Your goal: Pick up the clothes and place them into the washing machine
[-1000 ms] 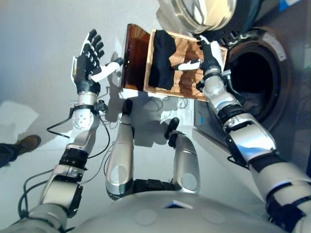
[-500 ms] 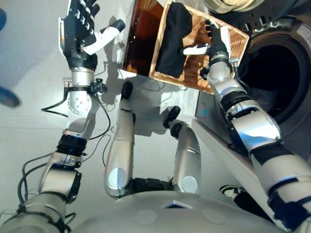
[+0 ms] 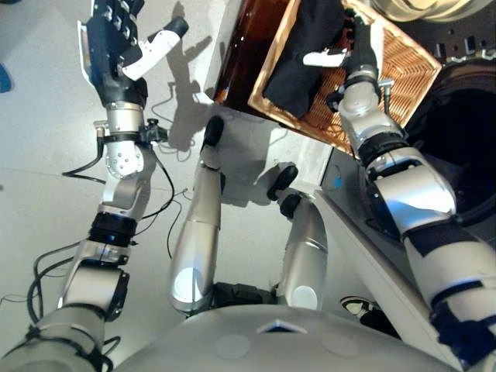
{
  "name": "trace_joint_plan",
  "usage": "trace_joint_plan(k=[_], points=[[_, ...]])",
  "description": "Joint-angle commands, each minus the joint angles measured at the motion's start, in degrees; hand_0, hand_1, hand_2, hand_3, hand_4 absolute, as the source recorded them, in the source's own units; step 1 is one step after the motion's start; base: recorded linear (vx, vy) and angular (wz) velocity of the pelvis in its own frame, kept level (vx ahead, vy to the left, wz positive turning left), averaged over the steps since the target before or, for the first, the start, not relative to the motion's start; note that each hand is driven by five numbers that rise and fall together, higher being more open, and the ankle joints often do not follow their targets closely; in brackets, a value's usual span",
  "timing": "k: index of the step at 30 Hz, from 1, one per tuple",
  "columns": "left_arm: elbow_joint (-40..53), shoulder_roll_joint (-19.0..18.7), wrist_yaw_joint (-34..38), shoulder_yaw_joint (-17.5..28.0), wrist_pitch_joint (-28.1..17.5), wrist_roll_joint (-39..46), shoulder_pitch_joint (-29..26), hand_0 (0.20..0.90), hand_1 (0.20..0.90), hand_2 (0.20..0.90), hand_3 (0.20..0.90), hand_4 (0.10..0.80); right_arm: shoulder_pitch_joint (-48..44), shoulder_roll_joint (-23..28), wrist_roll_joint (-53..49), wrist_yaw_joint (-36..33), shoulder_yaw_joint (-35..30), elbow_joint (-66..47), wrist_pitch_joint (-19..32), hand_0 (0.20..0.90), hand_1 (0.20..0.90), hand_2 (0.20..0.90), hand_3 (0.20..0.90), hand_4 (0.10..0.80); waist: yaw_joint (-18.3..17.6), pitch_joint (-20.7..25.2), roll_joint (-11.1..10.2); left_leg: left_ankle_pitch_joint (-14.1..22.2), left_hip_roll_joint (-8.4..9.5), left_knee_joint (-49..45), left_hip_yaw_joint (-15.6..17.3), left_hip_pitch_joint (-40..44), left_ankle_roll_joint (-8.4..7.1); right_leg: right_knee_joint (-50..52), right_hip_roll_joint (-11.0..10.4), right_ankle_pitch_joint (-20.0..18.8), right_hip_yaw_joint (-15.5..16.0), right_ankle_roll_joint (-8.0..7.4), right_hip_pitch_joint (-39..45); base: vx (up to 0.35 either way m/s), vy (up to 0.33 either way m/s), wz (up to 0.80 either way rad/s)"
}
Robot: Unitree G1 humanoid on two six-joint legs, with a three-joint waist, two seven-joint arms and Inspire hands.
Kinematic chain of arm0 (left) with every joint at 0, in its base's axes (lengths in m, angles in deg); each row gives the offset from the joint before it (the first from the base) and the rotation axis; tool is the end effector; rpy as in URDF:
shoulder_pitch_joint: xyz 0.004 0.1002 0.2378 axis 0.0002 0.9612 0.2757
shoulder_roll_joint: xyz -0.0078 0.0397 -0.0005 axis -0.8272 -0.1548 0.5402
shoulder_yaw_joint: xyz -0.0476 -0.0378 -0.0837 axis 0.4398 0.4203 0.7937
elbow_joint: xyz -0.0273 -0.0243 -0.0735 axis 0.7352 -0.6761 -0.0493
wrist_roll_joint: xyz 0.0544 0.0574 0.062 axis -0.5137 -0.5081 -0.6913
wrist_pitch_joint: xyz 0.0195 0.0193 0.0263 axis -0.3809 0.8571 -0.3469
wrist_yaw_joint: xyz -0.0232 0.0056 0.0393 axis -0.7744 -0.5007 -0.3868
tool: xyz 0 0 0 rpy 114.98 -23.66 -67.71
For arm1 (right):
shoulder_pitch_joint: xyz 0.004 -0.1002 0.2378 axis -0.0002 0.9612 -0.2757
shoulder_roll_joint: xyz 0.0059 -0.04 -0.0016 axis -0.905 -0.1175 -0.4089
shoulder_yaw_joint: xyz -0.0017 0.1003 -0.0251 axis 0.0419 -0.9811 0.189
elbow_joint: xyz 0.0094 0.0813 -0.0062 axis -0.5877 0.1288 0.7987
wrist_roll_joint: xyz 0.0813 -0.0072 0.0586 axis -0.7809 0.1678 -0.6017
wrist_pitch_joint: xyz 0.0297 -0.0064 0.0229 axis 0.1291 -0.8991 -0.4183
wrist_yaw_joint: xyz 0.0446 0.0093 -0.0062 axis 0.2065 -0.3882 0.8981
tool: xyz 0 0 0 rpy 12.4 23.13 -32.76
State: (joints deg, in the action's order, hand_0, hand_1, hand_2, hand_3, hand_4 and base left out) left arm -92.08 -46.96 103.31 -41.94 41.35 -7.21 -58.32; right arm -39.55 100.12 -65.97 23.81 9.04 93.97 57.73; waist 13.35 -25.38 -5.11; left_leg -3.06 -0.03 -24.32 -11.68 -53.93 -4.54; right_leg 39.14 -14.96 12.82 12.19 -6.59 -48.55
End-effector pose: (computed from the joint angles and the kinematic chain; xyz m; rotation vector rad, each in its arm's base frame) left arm 0.2712 0.1849 0.1312 -0.1027 -0.5947 0.0935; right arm 0.3675 -0.1845 0.1460 -0.5065 -0.0141 -0.3330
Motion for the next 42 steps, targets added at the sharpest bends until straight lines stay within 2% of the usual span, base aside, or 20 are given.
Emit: trace_joint_plan(k=[1, 2, 3, 4, 6, 7, 14, 18, 23, 27, 28, 31, 34, 37, 42], points=[[9.7, 0.2, 0.8, 1.6, -7.7, -2.1, -2.7, 0.900, 0.900, 0.900, 0.900, 0.800, -3.6, 5.0, 0.0, -0.8, 1.5, 0.2, 2.0, 0.900, 0.900, 0.900, 0.900, 0.800, 2.1, 1.7, 3.0, 11.7, 2.17, -6.6, 2.6, 1.7, 0.02, -2.8, 1.2, -4.4, -2.0, -2.45, -0.9, 0.027, 0.006, 0.14], [9.6, 0.1, 0.8, 1.2, -7.7, -2.2, -2.8, 0.900, 0.900, 0.900, 0.900, 0.800, -3.5, 5.6, 0.8, -0.8, 1.6, 1.6, 1.4, 0.900, 0.900, 0.900, 0.900, 0.800, 2.4, 1.8, 3.2, 11.7, 2.57, -6.6, 2.6, 1.4, 0.06, -2.5, 1.0, -4.3, -2.0, -2.42, -1.0, 0.024, 0.008, 0.11], [9.6, 0.1, 0.7, 1.1, -7.6, -2.1, -3.0, 0.900, 0.900, 0.900, 0.900, 0.800, -3.9, 5.9, 1.2, -0.9, 1.6, 2.3, 1.0, 0.845, 0.845, 0.845, 0.845, 0.761, 2.5, 1.8, 3.4, 11.5, 2.73, -6.5, 2.5, 1.2, 0.03, -2.3, 0.9, -4.2, -2.0, -2.42, -1.1, 0.036, 0.011, 0.16], [9.4, 0.1, 0.6, 1.0, -7.7, -2.0, -3.1, 0.900, 0.900, 0.900, 0.900, 0.800, -3.7, 6.2, 2.1, -1.3, 1.7, 3.1, 0.4, 0.606, 0.606, 0.606, 0.606, 0.590, 2.5, 1.9, 3.5, 11.3, 2.87, -6.0, 2.4, 1.3, -0.02, -2.3, 0.9, -3.9, -2.1, -2.38, -1.1, 0.018, 0.005, 0.15], [9.5, 0.3, 0.8, 0.9, -7.6, -2.2, -3.0, 0.900, 0.900, 0.900, 0.900, 0.800, -3.2, 6.3, 3.4, -1.6, 1.7, 3.9, -0.3, 0.392, 0.392, 0.392, 0.392, 0.437, 2.5, 1.9, 3.8, 11.1, 3.00, -6.0, 2.5, 1.2, -0.06, -2.1, 0.7, -4.1, -2.2, -2.38, -1.3, 0.008, 0.030, 0.13], [9.5, 0.4, 1.0, 0.8, -7.6, -2.4, -3.0, 0.900, 0.900, 0.900, 0.900, 0.800, -3.1, 6.3, 4.1, -2.0, 1.8, 4.2, -0.7, 0.200, 0.200, 0.200, 0.200, 0.300, 2.5, 1.9, 3.9, 11.0, 3.02, -5.9, 2.6, 1.1, -0.02, -2.1, 0.6, -4.2, -2.2, -2.38, -1.4, 0.002, 0.032, 0.07], [9.8, 0.8, 1.0, 0.7, -7.3, -3.3, -2.0, 0.900, 0.900, 0.900, 0.900, 0.800, -1.0, 5.9, 5.3, -2.6, 0.2, 5.2, -1.7, 0.200, 0.200, 0.200, 0.200, 0.300, 2.4, 2.7, 4.5, 10.4, 3.50, -5.1, 2.7, 1.8, 0.24, -2.0, 0.4, -4.0, -2.6, -2.16, -1.2, 0.000, 0.000, 0.00], [9.8, 0.8, -0.8, 0.0, -7.5, -2.9, -0.8, 0.900, 0.900, 0.900, 0.900, 0.800, 1.5, 6.4, 3.6, -2.7, -2.4, 5.2, -1.6, 0.200, 0.200, 0.200, 0.200, 0.300, 2.4, 3.3, 5.2, 9.6, 3.74, -3.4, 2.9, 4.5, 0.65, -3.6, 0.5, -4.5, -2.6, -2.13, 1.1, -0.027, -0.001, 0.06], [7.9, 1.2, -2.8, -0.6, -7.2, -1.7, 0.5, 0.900, 0.900, 0.900, 0.900, 0.800, 3.4, 6.4, 2.2, -2.8, -4.2, 4.6, -1.0, 0.200, 0.200, 0.200, 0.200, 0.300, 1.8, 3.7, 5.1, 8.7, 3.52, -1.7, 3.3, 7.8, 0.75, -5.5, 1.2, -5.1, -2.9, -1.89, 4.2, -0.019, 0.000, -0.04], [5.7, 1.2, -4.6, -0.8, -6.6, -0.5, 2.3, 0.900, 0.900, 0.900, 0.900, 0.800, 6.9, 6.3, 1.4, -3.2, -6.1, 3.9, -0.7, 0.200, 0.200, 0.200, 0.200, 0.300, 1.0, 4.7, 4.7, 7.6, 3.22, 0.5, 3.7, 11.6, 0.63, -8.6, 1.8, -6.1, -3.1, -1.64, 8.3, -0.030, -0.006, -0.09], [5.4, 1.2, -5.0, -0.6, -6.6, 0.0, 2.8, 0.900, 0.900, 0.900, 0.900, 0.800, 7.6, 6.3, 1.2, -3.3, -6.5, 3.7, -0.6, 0.200, 0.200, 0.200, 0.200, 0.300, 1.0, 4.5, 4.9, 5.4, 3.25, 1.6, 3.6, 12.1, 0.70, -10.1, 1.9, -8.3, -2.9, -1.26, 8.9, -0.109, 0.000, -0.09], [3.7, 1.4, -6.3, -0.7, -6.1, 1.1, 4.3, 0.900, 0.900, 0.900, 0.900, 0.800, 10.0, 5.9, 0.2, -3.2, -7.7, 2.7, 0.0, 0.200, 0.200, 0.200, 0.200, 0.300, 0.2, 5.4, 4.7, 5.0, 3.16, 3.3, 3.8, 15.7, 0.80, -12.5, 2.2, -9.1, -3.2, -1.22, 12.6, -0.004, -0.006, -0.11], [1.4, 1.1, -7.5, -0.8, -5.5, 1.6, 6.1, 0.900, 0.900, 0.900, 0.900, 0.800, 12.7, 6.2, -3.1, -2.5, -9.3, -0.8, 2.0, 0.200, 0.200, 0.200, 0.200, 0.300, -1.0, 6.6, 3.9, 4.1, 3.08, 6.8, 4.0, 21.8, 0.74, -16.7, 2.6, -9.9, -3.4, -1.26, 19.3, 0.045, -0.009, -0.13], [0.9, 1.3, -7.7, -0.4, -5.0, 1.7, 7.3, 0.900, 0.900, 0.900, 0.900, 0.800, 15.1, 5.1, -5.9, -2.5, -10.7, -4.2, 3.6, 0.200, 0.200, 0.200, 0.200, 0.300, -2.2, 7.1, 3.4, 3.6, 3.01, 8.9, 4.3, 24.9, 0.80, -19.1, 2.9, -10.7, -3.7, -1.29, 22.4, 0.064, 0.018, -0.12], [1.4, 2.8, -7.4, 3.6, -3.4, 1.3, 13.2, 0.900, 0.900, 0.900, 0.900, 0.800, 24.4, 0.6, -8.8, -2.4, -12.7, -16.7, 6.2, 0.200, 0.200, 0.200, 0.200, 0.300, -5.5, 10.3, 2.4, 2.3, 2.17, 14.2, 5.6, 31.7, 0.65, -24.9, 3.4, -12.7, -5.1, -1.63, 28.8, 0.069, 0.029, -0.18]])
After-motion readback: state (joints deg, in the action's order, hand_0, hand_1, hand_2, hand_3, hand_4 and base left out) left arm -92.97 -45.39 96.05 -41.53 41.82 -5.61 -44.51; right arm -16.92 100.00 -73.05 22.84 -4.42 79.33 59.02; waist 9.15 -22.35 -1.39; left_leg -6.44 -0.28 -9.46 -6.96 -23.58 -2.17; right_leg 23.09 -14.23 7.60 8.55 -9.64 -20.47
